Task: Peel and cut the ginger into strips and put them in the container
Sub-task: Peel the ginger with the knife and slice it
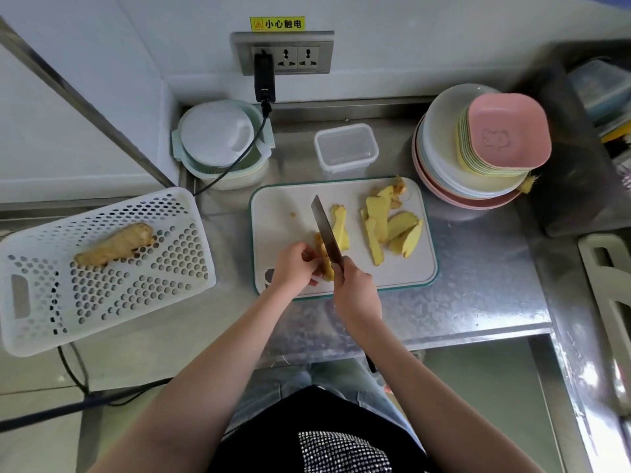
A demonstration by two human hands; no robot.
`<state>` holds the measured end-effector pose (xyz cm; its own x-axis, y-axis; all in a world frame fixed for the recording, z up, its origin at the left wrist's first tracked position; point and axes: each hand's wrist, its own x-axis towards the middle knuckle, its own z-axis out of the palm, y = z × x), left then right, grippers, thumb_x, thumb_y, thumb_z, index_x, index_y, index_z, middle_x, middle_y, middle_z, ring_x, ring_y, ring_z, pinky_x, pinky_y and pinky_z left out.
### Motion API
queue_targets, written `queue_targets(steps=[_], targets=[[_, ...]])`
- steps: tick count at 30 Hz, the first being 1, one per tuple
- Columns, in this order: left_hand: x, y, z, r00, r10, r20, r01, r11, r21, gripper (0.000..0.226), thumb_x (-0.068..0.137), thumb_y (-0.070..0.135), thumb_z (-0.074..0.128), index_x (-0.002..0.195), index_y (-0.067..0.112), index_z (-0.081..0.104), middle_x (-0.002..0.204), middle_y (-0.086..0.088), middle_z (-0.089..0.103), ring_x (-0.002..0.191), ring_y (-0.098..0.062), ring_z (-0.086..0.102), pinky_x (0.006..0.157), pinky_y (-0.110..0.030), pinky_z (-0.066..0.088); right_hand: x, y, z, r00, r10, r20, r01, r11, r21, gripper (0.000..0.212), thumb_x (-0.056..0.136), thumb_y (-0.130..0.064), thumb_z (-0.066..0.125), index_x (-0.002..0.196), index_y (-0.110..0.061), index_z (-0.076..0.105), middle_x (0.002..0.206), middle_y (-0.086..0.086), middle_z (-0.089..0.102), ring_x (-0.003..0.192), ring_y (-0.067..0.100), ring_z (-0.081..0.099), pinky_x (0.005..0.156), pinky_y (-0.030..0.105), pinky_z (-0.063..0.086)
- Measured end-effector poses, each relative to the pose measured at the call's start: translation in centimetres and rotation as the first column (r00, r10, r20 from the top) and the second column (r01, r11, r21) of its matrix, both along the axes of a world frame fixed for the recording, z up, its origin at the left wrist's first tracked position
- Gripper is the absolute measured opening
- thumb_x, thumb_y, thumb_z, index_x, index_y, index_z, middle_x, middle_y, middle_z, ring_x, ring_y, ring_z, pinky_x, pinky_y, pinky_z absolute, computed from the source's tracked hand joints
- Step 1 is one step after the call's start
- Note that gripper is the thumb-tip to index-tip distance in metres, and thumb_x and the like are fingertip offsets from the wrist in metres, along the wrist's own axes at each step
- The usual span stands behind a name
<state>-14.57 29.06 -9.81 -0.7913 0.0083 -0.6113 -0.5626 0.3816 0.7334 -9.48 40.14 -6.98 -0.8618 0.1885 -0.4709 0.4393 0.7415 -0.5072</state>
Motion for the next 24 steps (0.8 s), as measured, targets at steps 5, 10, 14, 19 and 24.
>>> queue_targets(steps=[5,10,14,19,24], targets=[[-1.4,-0.1,2.1,0.978,0.066,-0.198,-0.09,0.989,-0.115,0.039,0.093,0.036,0.045,0.066,0.008,0.048,0.064,-0.011,0.053,0.06,-0.025,0.052,0.053,-0.036,0.045,0.3,-0.5,-0.3,0.999,0.031,-0.011,-0.03,0.997,0.072,0.026,0.104,-0.032,0.028,0.102,-0.013,0.047,0.08,0.01,0.061,0.072,0.032,0.058,0.058,0.034,0.044],[-3.7,1.8,4.5,0.932,-0.306,-0.196,0.185,0.864,-0.469,0.049,0.099,0.033,0.033,0.058,0.008,0.042,0.06,-0.007,0.051,0.069,-0.031,0.058,0.055,-0.03,0.035,0.3,-0.6,-0.5,0.999,0.049,-0.009,-0.047,0.991,0.123,0.025,0.104,-0.029,0.027,0.099,-0.013,0.046,0.076,0.008,0.058,0.067,0.03,0.054,0.057,0.033,0.039],[-4.2,3.2,4.0,0.924,-0.368,-0.106,0.241,0.774,-0.586,0.033,0.099,0.016,0.033,0.088,0.0,0.06,0.097,-0.018,0.064,0.093,-0.033,0.061,0.067,-0.033,0.041,0.1,-0.2,-0.7,0.996,0.094,0.004,-0.093,0.982,0.164,0.017,0.102,-0.02,0.031,0.098,-0.012,0.045,0.076,0.01,0.058,0.069,0.032,0.058,0.056,0.033,0.039],[-3.6,4.1,2.7,0.925,-0.373,0.072,0.341,0.731,-0.591,0.029,0.098,0.013,0.038,0.11,0.0,0.061,0.107,-0.015,0.065,0.1,-0.03,0.062,0.07,-0.033,0.046,0.3,0.9,-1.4,0.992,0.104,0.074,-0.113,0.985,0.133,0.015,0.101,-0.022,0.035,0.089,-0.015,0.043,0.078,0.011,0.057,0.073,0.034,0.058,0.06,0.037,0.048],[-2.8,0.6,1.9,0.973,-0.225,-0.048,0.185,0.889,-0.419,0.049,0.103,0.03,0.022,0.084,0.005,0.06,0.084,-0.015,0.062,0.087,-0.034,0.061,0.073,-0.037,0.046,0.3,2.5,-1.2,1.0,0.015,0.02,-0.015,1.0,0.013,0.018,0.101,-0.026,0.038,0.091,-0.015,0.049,0.074,0.007,0.058,0.067,0.03,0.057,0.055,0.034,0.045]])
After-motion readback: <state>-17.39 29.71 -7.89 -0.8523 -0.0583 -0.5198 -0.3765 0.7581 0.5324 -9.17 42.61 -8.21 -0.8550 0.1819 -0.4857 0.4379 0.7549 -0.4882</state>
